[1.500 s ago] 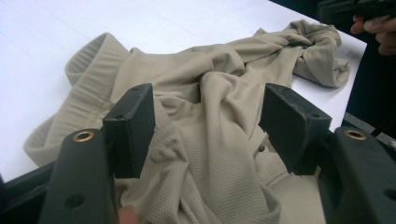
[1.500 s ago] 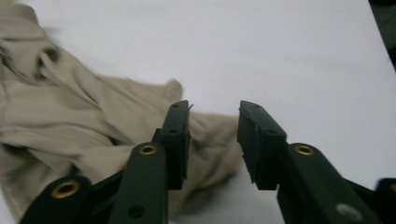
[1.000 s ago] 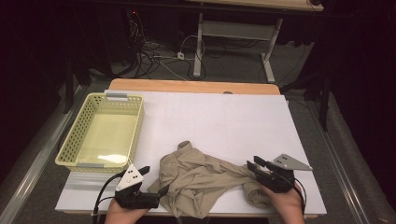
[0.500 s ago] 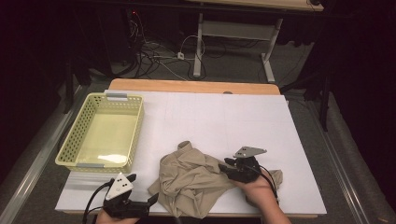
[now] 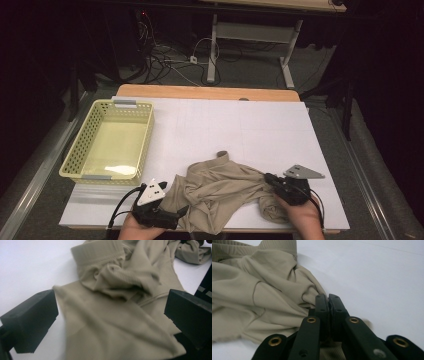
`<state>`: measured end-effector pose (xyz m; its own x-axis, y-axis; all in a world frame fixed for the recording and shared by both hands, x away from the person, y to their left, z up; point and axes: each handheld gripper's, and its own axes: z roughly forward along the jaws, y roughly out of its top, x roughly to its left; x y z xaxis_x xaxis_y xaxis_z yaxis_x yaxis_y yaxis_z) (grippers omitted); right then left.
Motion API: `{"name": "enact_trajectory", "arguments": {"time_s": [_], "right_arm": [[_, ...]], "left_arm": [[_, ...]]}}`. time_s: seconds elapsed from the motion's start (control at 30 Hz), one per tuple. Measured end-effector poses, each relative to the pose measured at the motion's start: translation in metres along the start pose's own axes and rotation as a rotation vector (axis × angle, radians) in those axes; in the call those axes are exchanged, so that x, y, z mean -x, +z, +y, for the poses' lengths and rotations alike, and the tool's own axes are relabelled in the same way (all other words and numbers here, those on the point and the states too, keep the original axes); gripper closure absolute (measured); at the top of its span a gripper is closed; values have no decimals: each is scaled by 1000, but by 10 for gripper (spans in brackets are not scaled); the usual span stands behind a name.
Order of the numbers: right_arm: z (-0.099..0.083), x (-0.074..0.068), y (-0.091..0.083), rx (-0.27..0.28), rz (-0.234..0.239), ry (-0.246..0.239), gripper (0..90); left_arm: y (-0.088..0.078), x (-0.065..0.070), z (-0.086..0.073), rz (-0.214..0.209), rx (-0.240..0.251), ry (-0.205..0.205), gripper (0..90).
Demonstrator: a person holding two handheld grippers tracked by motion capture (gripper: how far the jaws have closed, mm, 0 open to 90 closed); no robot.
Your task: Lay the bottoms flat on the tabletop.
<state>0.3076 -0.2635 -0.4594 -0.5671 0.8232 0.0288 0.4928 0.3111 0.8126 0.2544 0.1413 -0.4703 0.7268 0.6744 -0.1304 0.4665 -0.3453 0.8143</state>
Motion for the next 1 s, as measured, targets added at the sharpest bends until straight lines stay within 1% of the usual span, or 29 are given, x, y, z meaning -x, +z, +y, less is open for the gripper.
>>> {"name": "enact_trajectory", "arguments": {"time_s": [0.03,0.07,0.13,0.23,0.27,0.33,0.37,0.43,0.47,0.5,0.53,0.57,0.6,0.67,0.7,0.73,0.77,0.8,0.87,0.9,0.93,1.0], "right_arm": [[-7,6,-9,4,-20,22,874],[-10,9,-14,8,-33,28,874],[-18,15,-26,21,-62,60,874],[-30,22,-46,42,-115,88,874],[-34,24,-52,43,-129,98,875],[-42,27,-65,54,-167,116,883],[-46,28,-71,59,-193,123,884],[-55,31,-83,73,-211,154,884],[-59,31,-87,72,-218,164,884],[-63,31,-90,67,-224,165,884],[-66,30,-92,63,-228,165,884],[-68,28,-94,61,-235,163,884],[-70,26,-97,59,-241,164,884],[-73,23,-102,61,-253,159,884],[-75,22,-104,61,-257,159,884],[-77,21,-105,61,-259,158,884],[-78,20,-107,60,-260,162,884],[-80,19,-108,59,-259,163,884],[-83,18,-109,59,-254,169,881],[-83,18,-109,59,-251,176,881],[-83,17,-109,60,-249,170,881],[-82,15,-108,61,-246,163,880]], "left_arm": [[2,1,2,-8,0,5,0],[6,2,5,-19,-1,13,0],[14,5,10,-42,-12,30,0],[27,10,18,-83,-31,56,0],[31,12,21,-96,-27,63,6],[38,16,26,-118,-32,87,49],[42,19,29,-125,-34,98,81],[51,22,35,-136,-42,120,163],[56,24,38,-133,-52,132,188],[62,25,41,-128,-72,160,239],[68,26,44,-114,-102,196,290],[75,27,45,-102,-135,216,298],[82,26,45,-100,-165,222,299],[91,26,47,-105,-222,223,347],[93,26,49,-104,-224,237,357],[93,27,50,-119,-225,244,398],[94,27,50,-124,-228,250,454],[95,26,50,-153,-232,241,523],[95,24,51,-180,-232,232,675],[95,24,51,-187,-232,225,733],[94,23,51,-185,-229,227,785],[90,23,51,-166,-220,242,818]]}}
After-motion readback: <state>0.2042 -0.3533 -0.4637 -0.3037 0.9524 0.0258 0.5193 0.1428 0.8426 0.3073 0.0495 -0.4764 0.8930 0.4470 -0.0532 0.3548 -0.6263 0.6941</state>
